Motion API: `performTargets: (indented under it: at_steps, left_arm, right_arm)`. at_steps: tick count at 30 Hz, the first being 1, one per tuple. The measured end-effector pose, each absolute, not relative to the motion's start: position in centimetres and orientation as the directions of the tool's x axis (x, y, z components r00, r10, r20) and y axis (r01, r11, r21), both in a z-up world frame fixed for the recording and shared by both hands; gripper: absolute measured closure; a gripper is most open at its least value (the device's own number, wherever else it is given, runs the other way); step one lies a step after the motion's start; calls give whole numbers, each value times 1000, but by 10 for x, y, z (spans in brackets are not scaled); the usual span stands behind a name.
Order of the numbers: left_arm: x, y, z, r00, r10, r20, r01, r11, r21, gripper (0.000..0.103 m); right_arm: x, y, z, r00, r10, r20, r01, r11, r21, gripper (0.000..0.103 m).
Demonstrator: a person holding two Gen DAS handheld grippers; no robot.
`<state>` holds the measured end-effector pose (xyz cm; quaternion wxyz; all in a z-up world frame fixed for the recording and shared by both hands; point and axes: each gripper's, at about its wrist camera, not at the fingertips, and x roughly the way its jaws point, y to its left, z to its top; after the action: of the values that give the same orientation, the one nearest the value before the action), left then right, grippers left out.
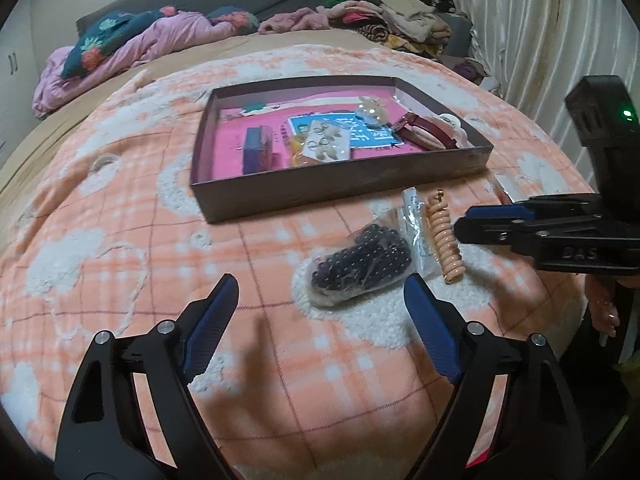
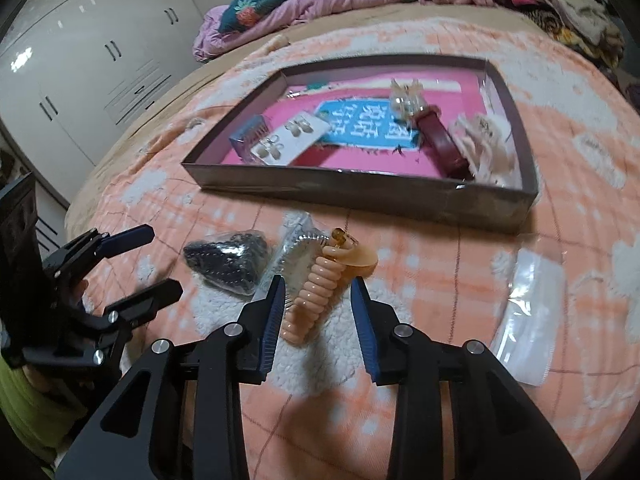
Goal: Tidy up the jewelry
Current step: 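Grasp the peach coiled hair tie with right tool while left grasps the black bead bag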
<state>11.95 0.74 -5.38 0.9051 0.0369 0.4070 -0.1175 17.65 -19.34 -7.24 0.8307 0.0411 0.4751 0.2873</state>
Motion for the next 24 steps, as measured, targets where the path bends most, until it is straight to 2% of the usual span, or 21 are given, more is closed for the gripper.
performTargets:
  at_steps: [5, 7, 9, 17, 20, 21, 24]
  left_arm:
    - [127, 2, -58, 643, -204, -738, 269, 963, -32, 26]
    - [130, -3, -61, 642, -208, -738, 289, 957, -18, 27]
    - [135, -8, -65, 634, -212, -744, 304, 953, -13, 36]
    - [145, -25, -78, 607, -233, -760, 369, 929, 10, 45]
    - [144, -25, -77, 609, -231, -758, 373, 928, 18, 53]
    - [143, -23, -75, 617, -227, -754, 372, 928, 25, 59]
    - [141, -20, -69, 630, -225, -743, 362, 932, 24, 62]
  right_arm:
    - [186, -188, -87, 339, 534, -775, -411, 825, 388, 70]
    - [187, -187, -90, 336, 549, -765, -413, 816, 404, 76]
    - [188, -190, -90, 336, 558, -759, -411, 812, 415, 83]
    - [182, -212, -69, 428, 534, -729, -416, 833, 366, 85]
    - [177, -222, -56, 471, 524, -710, -422, 840, 341, 85]
    - [177, -222, -53, 481, 521, -706, -424, 842, 333, 85]
    - [174, -224, -43, 519, 506, -689, -435, 850, 297, 85]
